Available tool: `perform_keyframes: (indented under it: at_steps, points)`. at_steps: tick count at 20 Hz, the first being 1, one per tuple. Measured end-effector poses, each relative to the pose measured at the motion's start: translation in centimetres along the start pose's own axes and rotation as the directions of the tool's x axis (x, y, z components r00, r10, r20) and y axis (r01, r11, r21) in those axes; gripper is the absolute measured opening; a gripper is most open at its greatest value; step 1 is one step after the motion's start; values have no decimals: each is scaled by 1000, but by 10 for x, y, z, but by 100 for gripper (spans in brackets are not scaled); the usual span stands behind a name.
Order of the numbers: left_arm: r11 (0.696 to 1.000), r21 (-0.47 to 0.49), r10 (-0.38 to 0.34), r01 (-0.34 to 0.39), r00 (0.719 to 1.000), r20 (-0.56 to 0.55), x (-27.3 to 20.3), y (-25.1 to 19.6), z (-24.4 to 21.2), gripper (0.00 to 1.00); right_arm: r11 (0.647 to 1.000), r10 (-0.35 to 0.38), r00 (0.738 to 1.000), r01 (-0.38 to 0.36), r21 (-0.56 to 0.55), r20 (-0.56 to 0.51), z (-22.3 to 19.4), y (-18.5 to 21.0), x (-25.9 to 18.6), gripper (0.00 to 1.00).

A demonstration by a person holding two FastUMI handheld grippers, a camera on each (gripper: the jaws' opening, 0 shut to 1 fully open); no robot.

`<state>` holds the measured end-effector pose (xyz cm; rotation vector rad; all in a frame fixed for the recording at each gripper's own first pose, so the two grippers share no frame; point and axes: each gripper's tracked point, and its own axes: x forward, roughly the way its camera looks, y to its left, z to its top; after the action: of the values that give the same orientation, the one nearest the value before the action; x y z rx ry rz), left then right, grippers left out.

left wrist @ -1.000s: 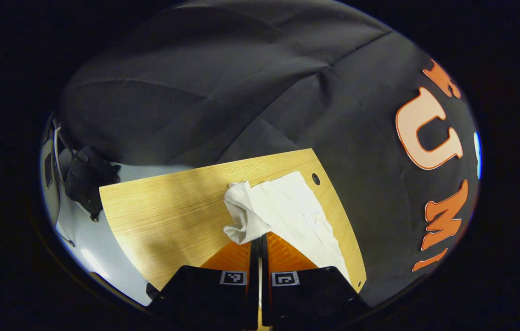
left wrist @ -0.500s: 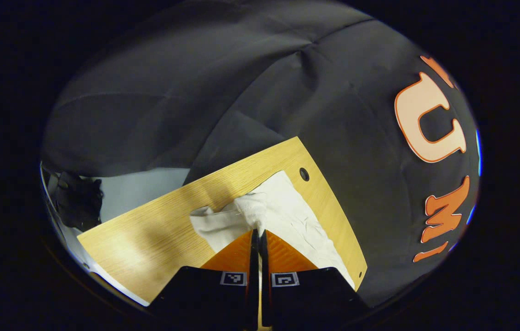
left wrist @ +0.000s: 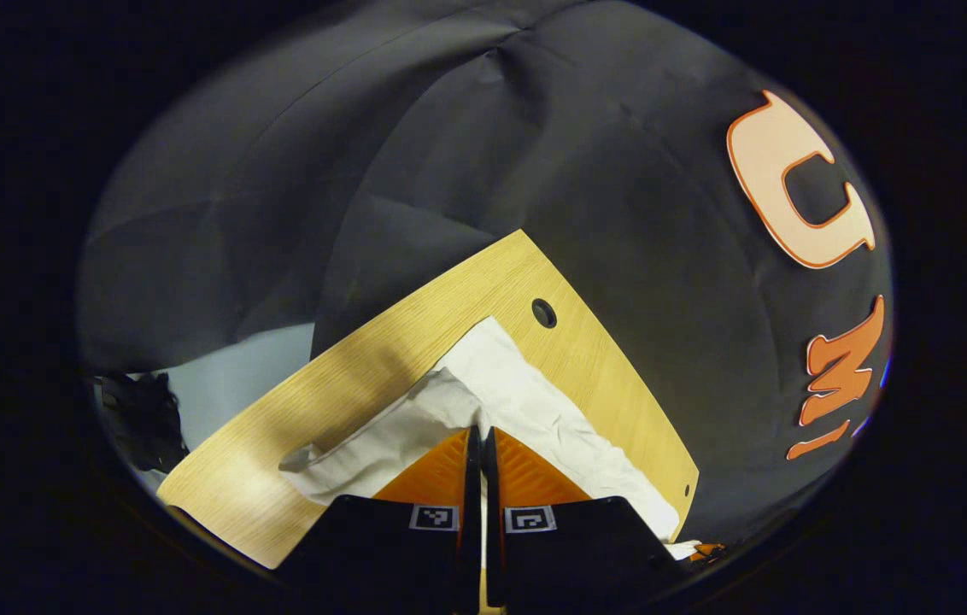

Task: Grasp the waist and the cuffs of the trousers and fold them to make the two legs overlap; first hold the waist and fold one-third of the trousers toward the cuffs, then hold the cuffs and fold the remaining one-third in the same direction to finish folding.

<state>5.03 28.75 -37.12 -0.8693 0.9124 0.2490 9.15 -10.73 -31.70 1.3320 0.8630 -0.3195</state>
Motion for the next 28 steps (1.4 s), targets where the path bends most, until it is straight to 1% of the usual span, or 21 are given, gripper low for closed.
perform_keyframes:
  at_steps: [3, 4, 5, 6, 9, 11, 12, 13, 15, 17, 18, 19, 20, 21, 22, 23, 24, 25, 26, 27, 28]
  points:
    - [999, 25, 24, -24, 1000, -1, 14, -5, 4, 6, 1000, 11, 1000, -11, 21, -25, 1, 0, -2, 1]
    - [999, 32, 31, -31, 1000, 5, 17, -7, 9, 7, 1000, 14, 999, -13, 24, -35, 1, 1, -3, 1]
    - [999, 36, 34, -35, 999, 6, 25, -10, 8, 5, 1000, 12, 999, -11, 26, -42, 2, 0, -3, 1]
    - [998, 43, 35, -36, 999, 17, 31, -14, 13, 4, 1000, 16, 999, -14, 28, -47, 1, 2, -2, 1]
    - [998, 45, 42, -43, 999, 15, 48, -19, 21, 4, 999, 22, 998, -19, 38, -66, -3, 1, 1, 1]
    - [997, 66, 41, -41, 999, 1, 56, -20, 18, 6, 999, 17, 997, -15, 36, -77, -2, 0, 2, 1]
    - [994, 86, 67, -66, 998, -12, 61, -16, 17, 6, 999, 5, 997, -2, 42, -75, -3, -2, 1, 1]
    - [991, 101, 86, -84, 996, -7, 68, -15, 19, 4, 999, 8, 996, -3, 54, -87, -6, -1, 0, 2]
    - [989, 123, 86, -81, 995, -40, 72, -22, 9, 5, 996, 40, 995, -33, 80, -91, -6, 8, -7, 3]
    - [981, 180, 79, -75, 997, -12, 67, -31, 14, 16, 994, 101, 992, -97, 59, -72, 3, 11, -21, 11]
    - [973, 224, 63, -58, 998, -16, 62, -37, 14, 22, 992, 125, 990, -124, 28, -57, 10, 14, -30, 24]
    - [967, 250, 53, -47, 998, -18, 53, -44, 16, 35, 991, 133, 990, -134, -2, -43, 19, 9, -41, 33]
    - [962, 273, 38, -30, 999, -24, 49, -52, 13, 48, 992, 125, 992, -126, -32, -33, 25, 7, -44, 47]
    - [955, 297, 27, -16, 999, -32, 41, -60, 11, 60, 993, 100, 995, -102, -65, -29, 30, -4, -49, 44]
    - [947, 320, 27, -12, 999, -42, 35, -66, 8, 68, 991, 77, 997, -79, -107, -19, 27, -14, -50, 65]
    - [941, 338, 23, -2, 998, -57, 28, -73, 5, 75, 987, 47, 999, -48, -151, -10, 27, -24, -53, 69]
    - [934, 356, 19, 9, 997, -76, 21, -79, 1, 82, 981, 16, 1000, -17, -191, -4, 27, -36, -56, 65]
    - [926, 377, 29, 8, 995, -92, 17, -83, -3, 88, 974, -16, 1000, 13, -224, -10, 26, -48, -59, 79]
    - [918, 397, 40, 10, 992, -118, 11, -85, -11, 94, 966, -44, 999, 40, -256, -10, 25, -56, -65, 85]
    - [911, 411, 36, 22, 990, -133, 5, -91, -14, 100, 955, -76, 997, 71, -288, -9, 23, -67, -69, 87]
    - [906, 421, 41, 26, 988, -149, -1, -95, -18, 95, 944, -108, 994, 101, -315, -4, 21, -78, -75, 91]
